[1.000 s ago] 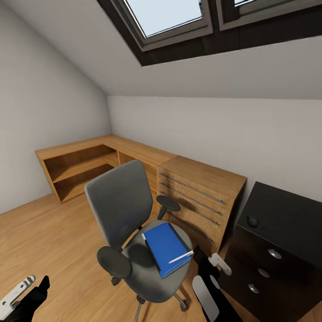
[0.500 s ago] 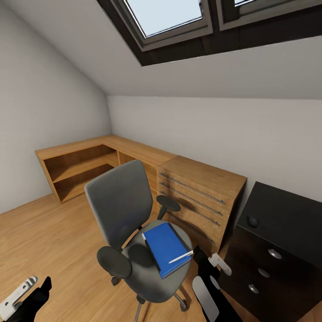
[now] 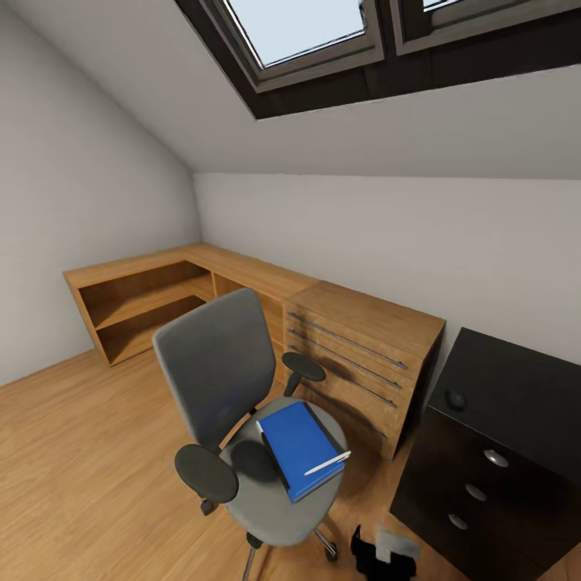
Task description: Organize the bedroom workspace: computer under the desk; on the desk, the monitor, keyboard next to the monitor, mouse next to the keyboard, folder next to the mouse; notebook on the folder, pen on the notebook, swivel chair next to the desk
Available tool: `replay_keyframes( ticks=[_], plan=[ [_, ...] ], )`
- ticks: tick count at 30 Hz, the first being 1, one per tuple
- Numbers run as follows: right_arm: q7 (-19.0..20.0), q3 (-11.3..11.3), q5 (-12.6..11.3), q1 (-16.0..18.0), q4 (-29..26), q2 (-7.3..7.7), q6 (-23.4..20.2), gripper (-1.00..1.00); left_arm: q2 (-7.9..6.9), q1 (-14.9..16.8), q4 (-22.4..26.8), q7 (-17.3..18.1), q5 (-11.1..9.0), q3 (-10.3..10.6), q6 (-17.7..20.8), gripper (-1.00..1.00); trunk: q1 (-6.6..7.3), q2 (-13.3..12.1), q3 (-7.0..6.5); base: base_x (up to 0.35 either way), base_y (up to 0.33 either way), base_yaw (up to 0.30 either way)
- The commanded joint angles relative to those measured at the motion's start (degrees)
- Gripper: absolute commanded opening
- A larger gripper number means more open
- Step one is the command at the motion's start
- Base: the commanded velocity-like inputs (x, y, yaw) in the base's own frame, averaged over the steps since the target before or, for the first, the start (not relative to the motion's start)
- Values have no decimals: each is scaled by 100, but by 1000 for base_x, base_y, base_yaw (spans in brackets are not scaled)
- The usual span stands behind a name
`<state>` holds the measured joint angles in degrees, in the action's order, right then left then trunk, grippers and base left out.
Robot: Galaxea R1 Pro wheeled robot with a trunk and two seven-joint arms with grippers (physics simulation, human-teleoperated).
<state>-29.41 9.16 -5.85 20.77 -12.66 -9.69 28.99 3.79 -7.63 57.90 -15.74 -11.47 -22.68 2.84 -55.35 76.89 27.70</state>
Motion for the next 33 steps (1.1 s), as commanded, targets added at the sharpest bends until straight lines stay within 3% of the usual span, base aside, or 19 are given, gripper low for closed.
replay_keyframes(
  ticks=[1, 3, 6, 16, 24, 33],
  plan=[
    [124, 57, 179, 6, 689, 136, 618, 100, -6, -1, -1071, 44, 180, 17, -1191, 100, 0, 3, 4, -73, 19, 0],
    [511, 52, 223, 6, 1120, 174, 824, 100, -12, -1, -1767, 200, 358, 42, -1846, 100, 0, 3, 4, -194, 99, 0],
    [738, 51, 229, 6, 1252, 183, 879, 100, -11, 1, -2031, 381, 591, 57, -2042, 100, 0, 3, 4, -258, 163, -58],
    [828, 54, 234, 6, 1312, 116, 888, 100, -10, 1, -2141, 474, 705, 65, -2111, 100, 0, 3, 7, -276, 186, -223],
    [1069, 42, 246, 6, 1326, 122, 853, 100, -2, -1, -2175, 476, 713, 71, -2112, 100, 0, 3, 13, -67, 35, -23],
    [1217, 42, 251, 6, 1327, 125, 854, 100, 7, -1, -2248, 473, 716, 71, -2112, 100, 0, 3, 15, -215, 28, -258]
  ],
)
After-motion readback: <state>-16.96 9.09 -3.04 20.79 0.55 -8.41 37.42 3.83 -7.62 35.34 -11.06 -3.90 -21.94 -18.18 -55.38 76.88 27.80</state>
